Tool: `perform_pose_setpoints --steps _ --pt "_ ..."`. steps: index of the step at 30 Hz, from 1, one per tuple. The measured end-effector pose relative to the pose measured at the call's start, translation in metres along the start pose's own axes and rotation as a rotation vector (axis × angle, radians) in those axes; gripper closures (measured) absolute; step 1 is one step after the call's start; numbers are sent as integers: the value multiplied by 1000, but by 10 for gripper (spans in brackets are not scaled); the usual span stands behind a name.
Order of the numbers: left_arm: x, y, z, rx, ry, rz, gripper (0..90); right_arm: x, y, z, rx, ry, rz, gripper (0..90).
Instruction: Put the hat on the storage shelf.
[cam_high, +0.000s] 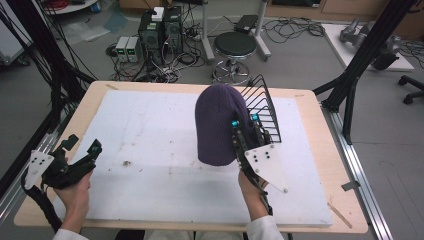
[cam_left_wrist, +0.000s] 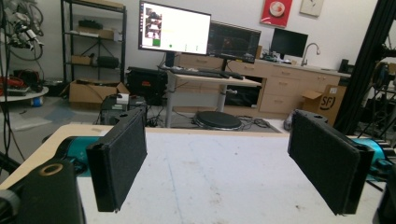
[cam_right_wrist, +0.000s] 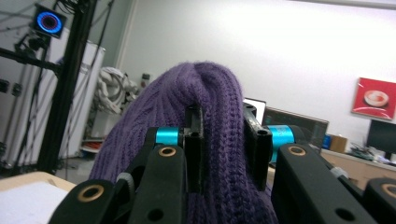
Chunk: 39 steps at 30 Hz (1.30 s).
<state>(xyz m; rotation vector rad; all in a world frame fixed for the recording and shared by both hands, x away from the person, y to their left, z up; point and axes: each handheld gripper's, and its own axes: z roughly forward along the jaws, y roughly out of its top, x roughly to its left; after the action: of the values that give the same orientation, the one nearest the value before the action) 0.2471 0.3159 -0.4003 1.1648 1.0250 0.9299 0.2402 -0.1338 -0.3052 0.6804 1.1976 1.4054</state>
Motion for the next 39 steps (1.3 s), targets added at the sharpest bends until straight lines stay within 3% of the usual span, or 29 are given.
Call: perform_pose_setpoints --steps 9,13,28,29,34,35,36,37,39 --pt "-10 1 11 2 -61 -11 198 24 6 16 -22 32 19 744" --pt "-18 0 22 14 -110 -3 198 36 8 27 -28 40 53 743" --pt "-50 -6 56 33 -237 23 199 59 13 46 -67 45 85 741" --pt "-56 -8 62 40 -262 18 199 62 13 48 -71 49 87 741" --pt "-71 -9 70 39 -307 18 199 67 13 51 -73 64 98 741" --pt "-77 -9 74 38 -341 12 200 68 13 52 -73 67 99 741" --pt "-77 -9 74 38 -341 12 209 70 12 52 -74 67 101 741" --pt "-84 -10 78 35 -388 -13 222 70 12 53 -75 70 101 741" --pt "-87 -10 81 36 -407 -22 225 71 12 54 -79 73 105 741"
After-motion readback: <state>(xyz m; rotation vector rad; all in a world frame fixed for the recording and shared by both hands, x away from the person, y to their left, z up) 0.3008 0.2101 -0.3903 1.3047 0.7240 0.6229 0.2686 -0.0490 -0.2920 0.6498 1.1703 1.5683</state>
